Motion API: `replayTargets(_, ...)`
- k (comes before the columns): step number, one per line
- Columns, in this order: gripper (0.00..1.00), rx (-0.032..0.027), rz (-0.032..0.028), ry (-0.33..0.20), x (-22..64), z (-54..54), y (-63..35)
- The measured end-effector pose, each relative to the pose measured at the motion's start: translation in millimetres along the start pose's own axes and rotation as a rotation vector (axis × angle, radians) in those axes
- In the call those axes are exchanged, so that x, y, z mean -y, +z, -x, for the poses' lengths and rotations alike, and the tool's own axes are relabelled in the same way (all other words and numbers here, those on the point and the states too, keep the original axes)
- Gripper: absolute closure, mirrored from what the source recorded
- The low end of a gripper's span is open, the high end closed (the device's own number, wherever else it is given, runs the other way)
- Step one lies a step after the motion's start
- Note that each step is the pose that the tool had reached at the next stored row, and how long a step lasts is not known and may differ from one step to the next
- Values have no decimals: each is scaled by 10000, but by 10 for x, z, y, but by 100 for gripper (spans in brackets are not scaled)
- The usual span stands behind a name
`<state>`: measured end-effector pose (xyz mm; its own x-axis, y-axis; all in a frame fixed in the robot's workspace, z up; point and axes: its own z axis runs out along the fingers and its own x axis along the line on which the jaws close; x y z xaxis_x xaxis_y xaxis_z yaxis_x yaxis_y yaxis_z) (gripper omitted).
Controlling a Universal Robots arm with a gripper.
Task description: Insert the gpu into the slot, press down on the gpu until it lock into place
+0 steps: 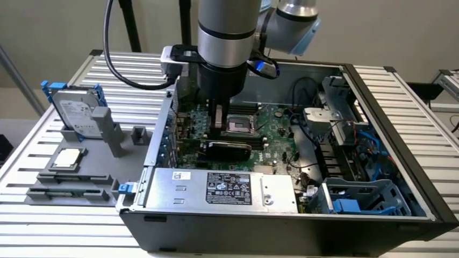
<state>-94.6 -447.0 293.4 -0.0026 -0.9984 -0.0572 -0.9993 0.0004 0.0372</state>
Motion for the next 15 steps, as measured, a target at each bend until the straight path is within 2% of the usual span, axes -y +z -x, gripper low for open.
replayTargets(5,89,-1,-8,-1,-41,22,93)
replayTargets(13,89,0,-26,-2,-43,23,238)
replayTargets(15,89,-15,-18,0,-45,24,262)
